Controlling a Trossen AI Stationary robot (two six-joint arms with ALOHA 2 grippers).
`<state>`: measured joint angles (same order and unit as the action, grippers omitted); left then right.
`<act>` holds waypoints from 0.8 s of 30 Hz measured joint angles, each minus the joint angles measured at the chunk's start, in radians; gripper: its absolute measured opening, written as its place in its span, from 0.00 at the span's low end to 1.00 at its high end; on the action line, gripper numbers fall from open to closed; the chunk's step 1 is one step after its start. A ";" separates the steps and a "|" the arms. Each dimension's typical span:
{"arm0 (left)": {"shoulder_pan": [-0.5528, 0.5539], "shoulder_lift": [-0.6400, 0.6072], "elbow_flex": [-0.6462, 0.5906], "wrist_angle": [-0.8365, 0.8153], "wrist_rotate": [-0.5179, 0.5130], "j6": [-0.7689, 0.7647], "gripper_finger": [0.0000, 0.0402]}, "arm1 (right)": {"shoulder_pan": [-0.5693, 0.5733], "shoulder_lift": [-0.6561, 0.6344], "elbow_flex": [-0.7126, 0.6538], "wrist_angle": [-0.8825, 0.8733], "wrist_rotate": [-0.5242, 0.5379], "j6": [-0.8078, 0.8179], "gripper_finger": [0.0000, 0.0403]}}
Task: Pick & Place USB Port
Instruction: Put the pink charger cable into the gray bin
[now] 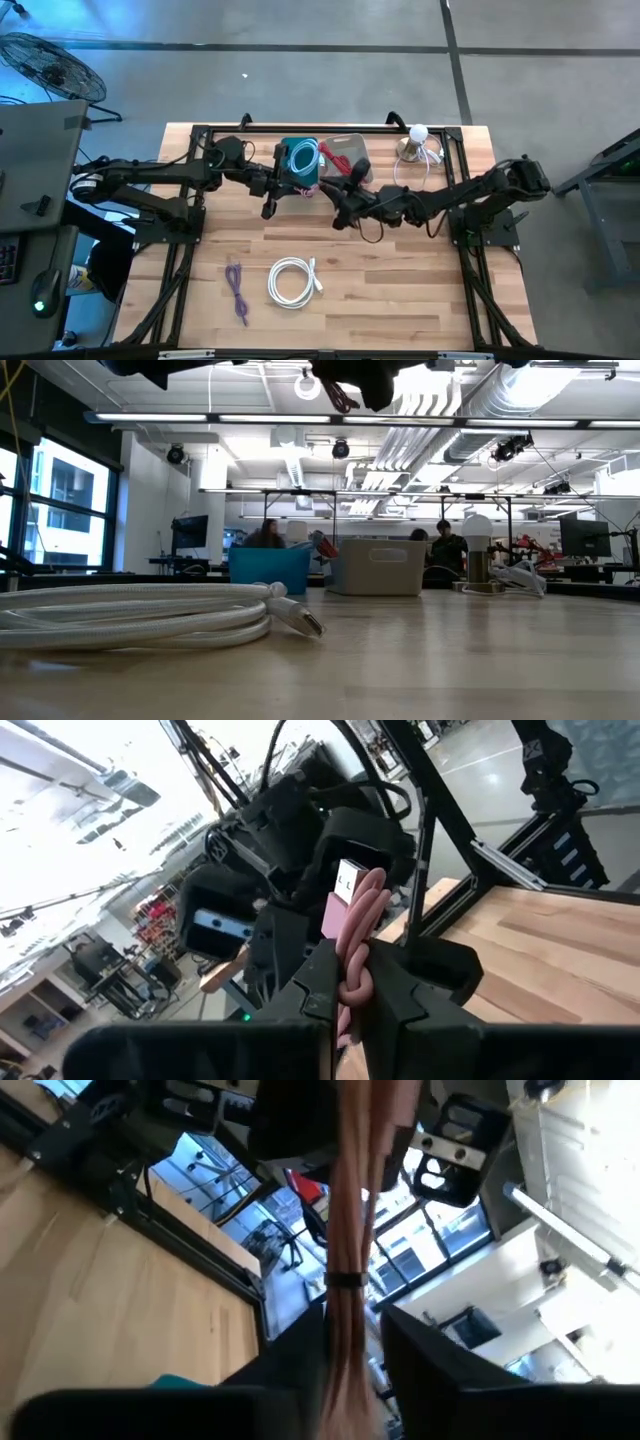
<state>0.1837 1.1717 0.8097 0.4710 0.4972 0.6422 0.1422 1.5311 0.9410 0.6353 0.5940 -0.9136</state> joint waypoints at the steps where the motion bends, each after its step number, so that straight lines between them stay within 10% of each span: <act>1: 0.000 0.000 0.000 -0.001 0.000 0.000 0.04 | -0.005 0.000 0.007 -0.014 -0.002 0.016 0.16; 4: 0.001 0.000 0.000 -0.001 0.001 -0.003 0.06 | -0.009 0.000 0.029 -0.069 0.000 0.039 0.05; 24: 0.002 -0.016 0.002 -0.062 0.024 -0.027 0.07 | -0.001 0.000 0.048 -0.101 0.130 0.042 0.04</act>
<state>0.1852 1.1555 0.8112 0.4093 0.5209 0.6153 0.1413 1.5314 0.9886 0.5343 0.7240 -0.8719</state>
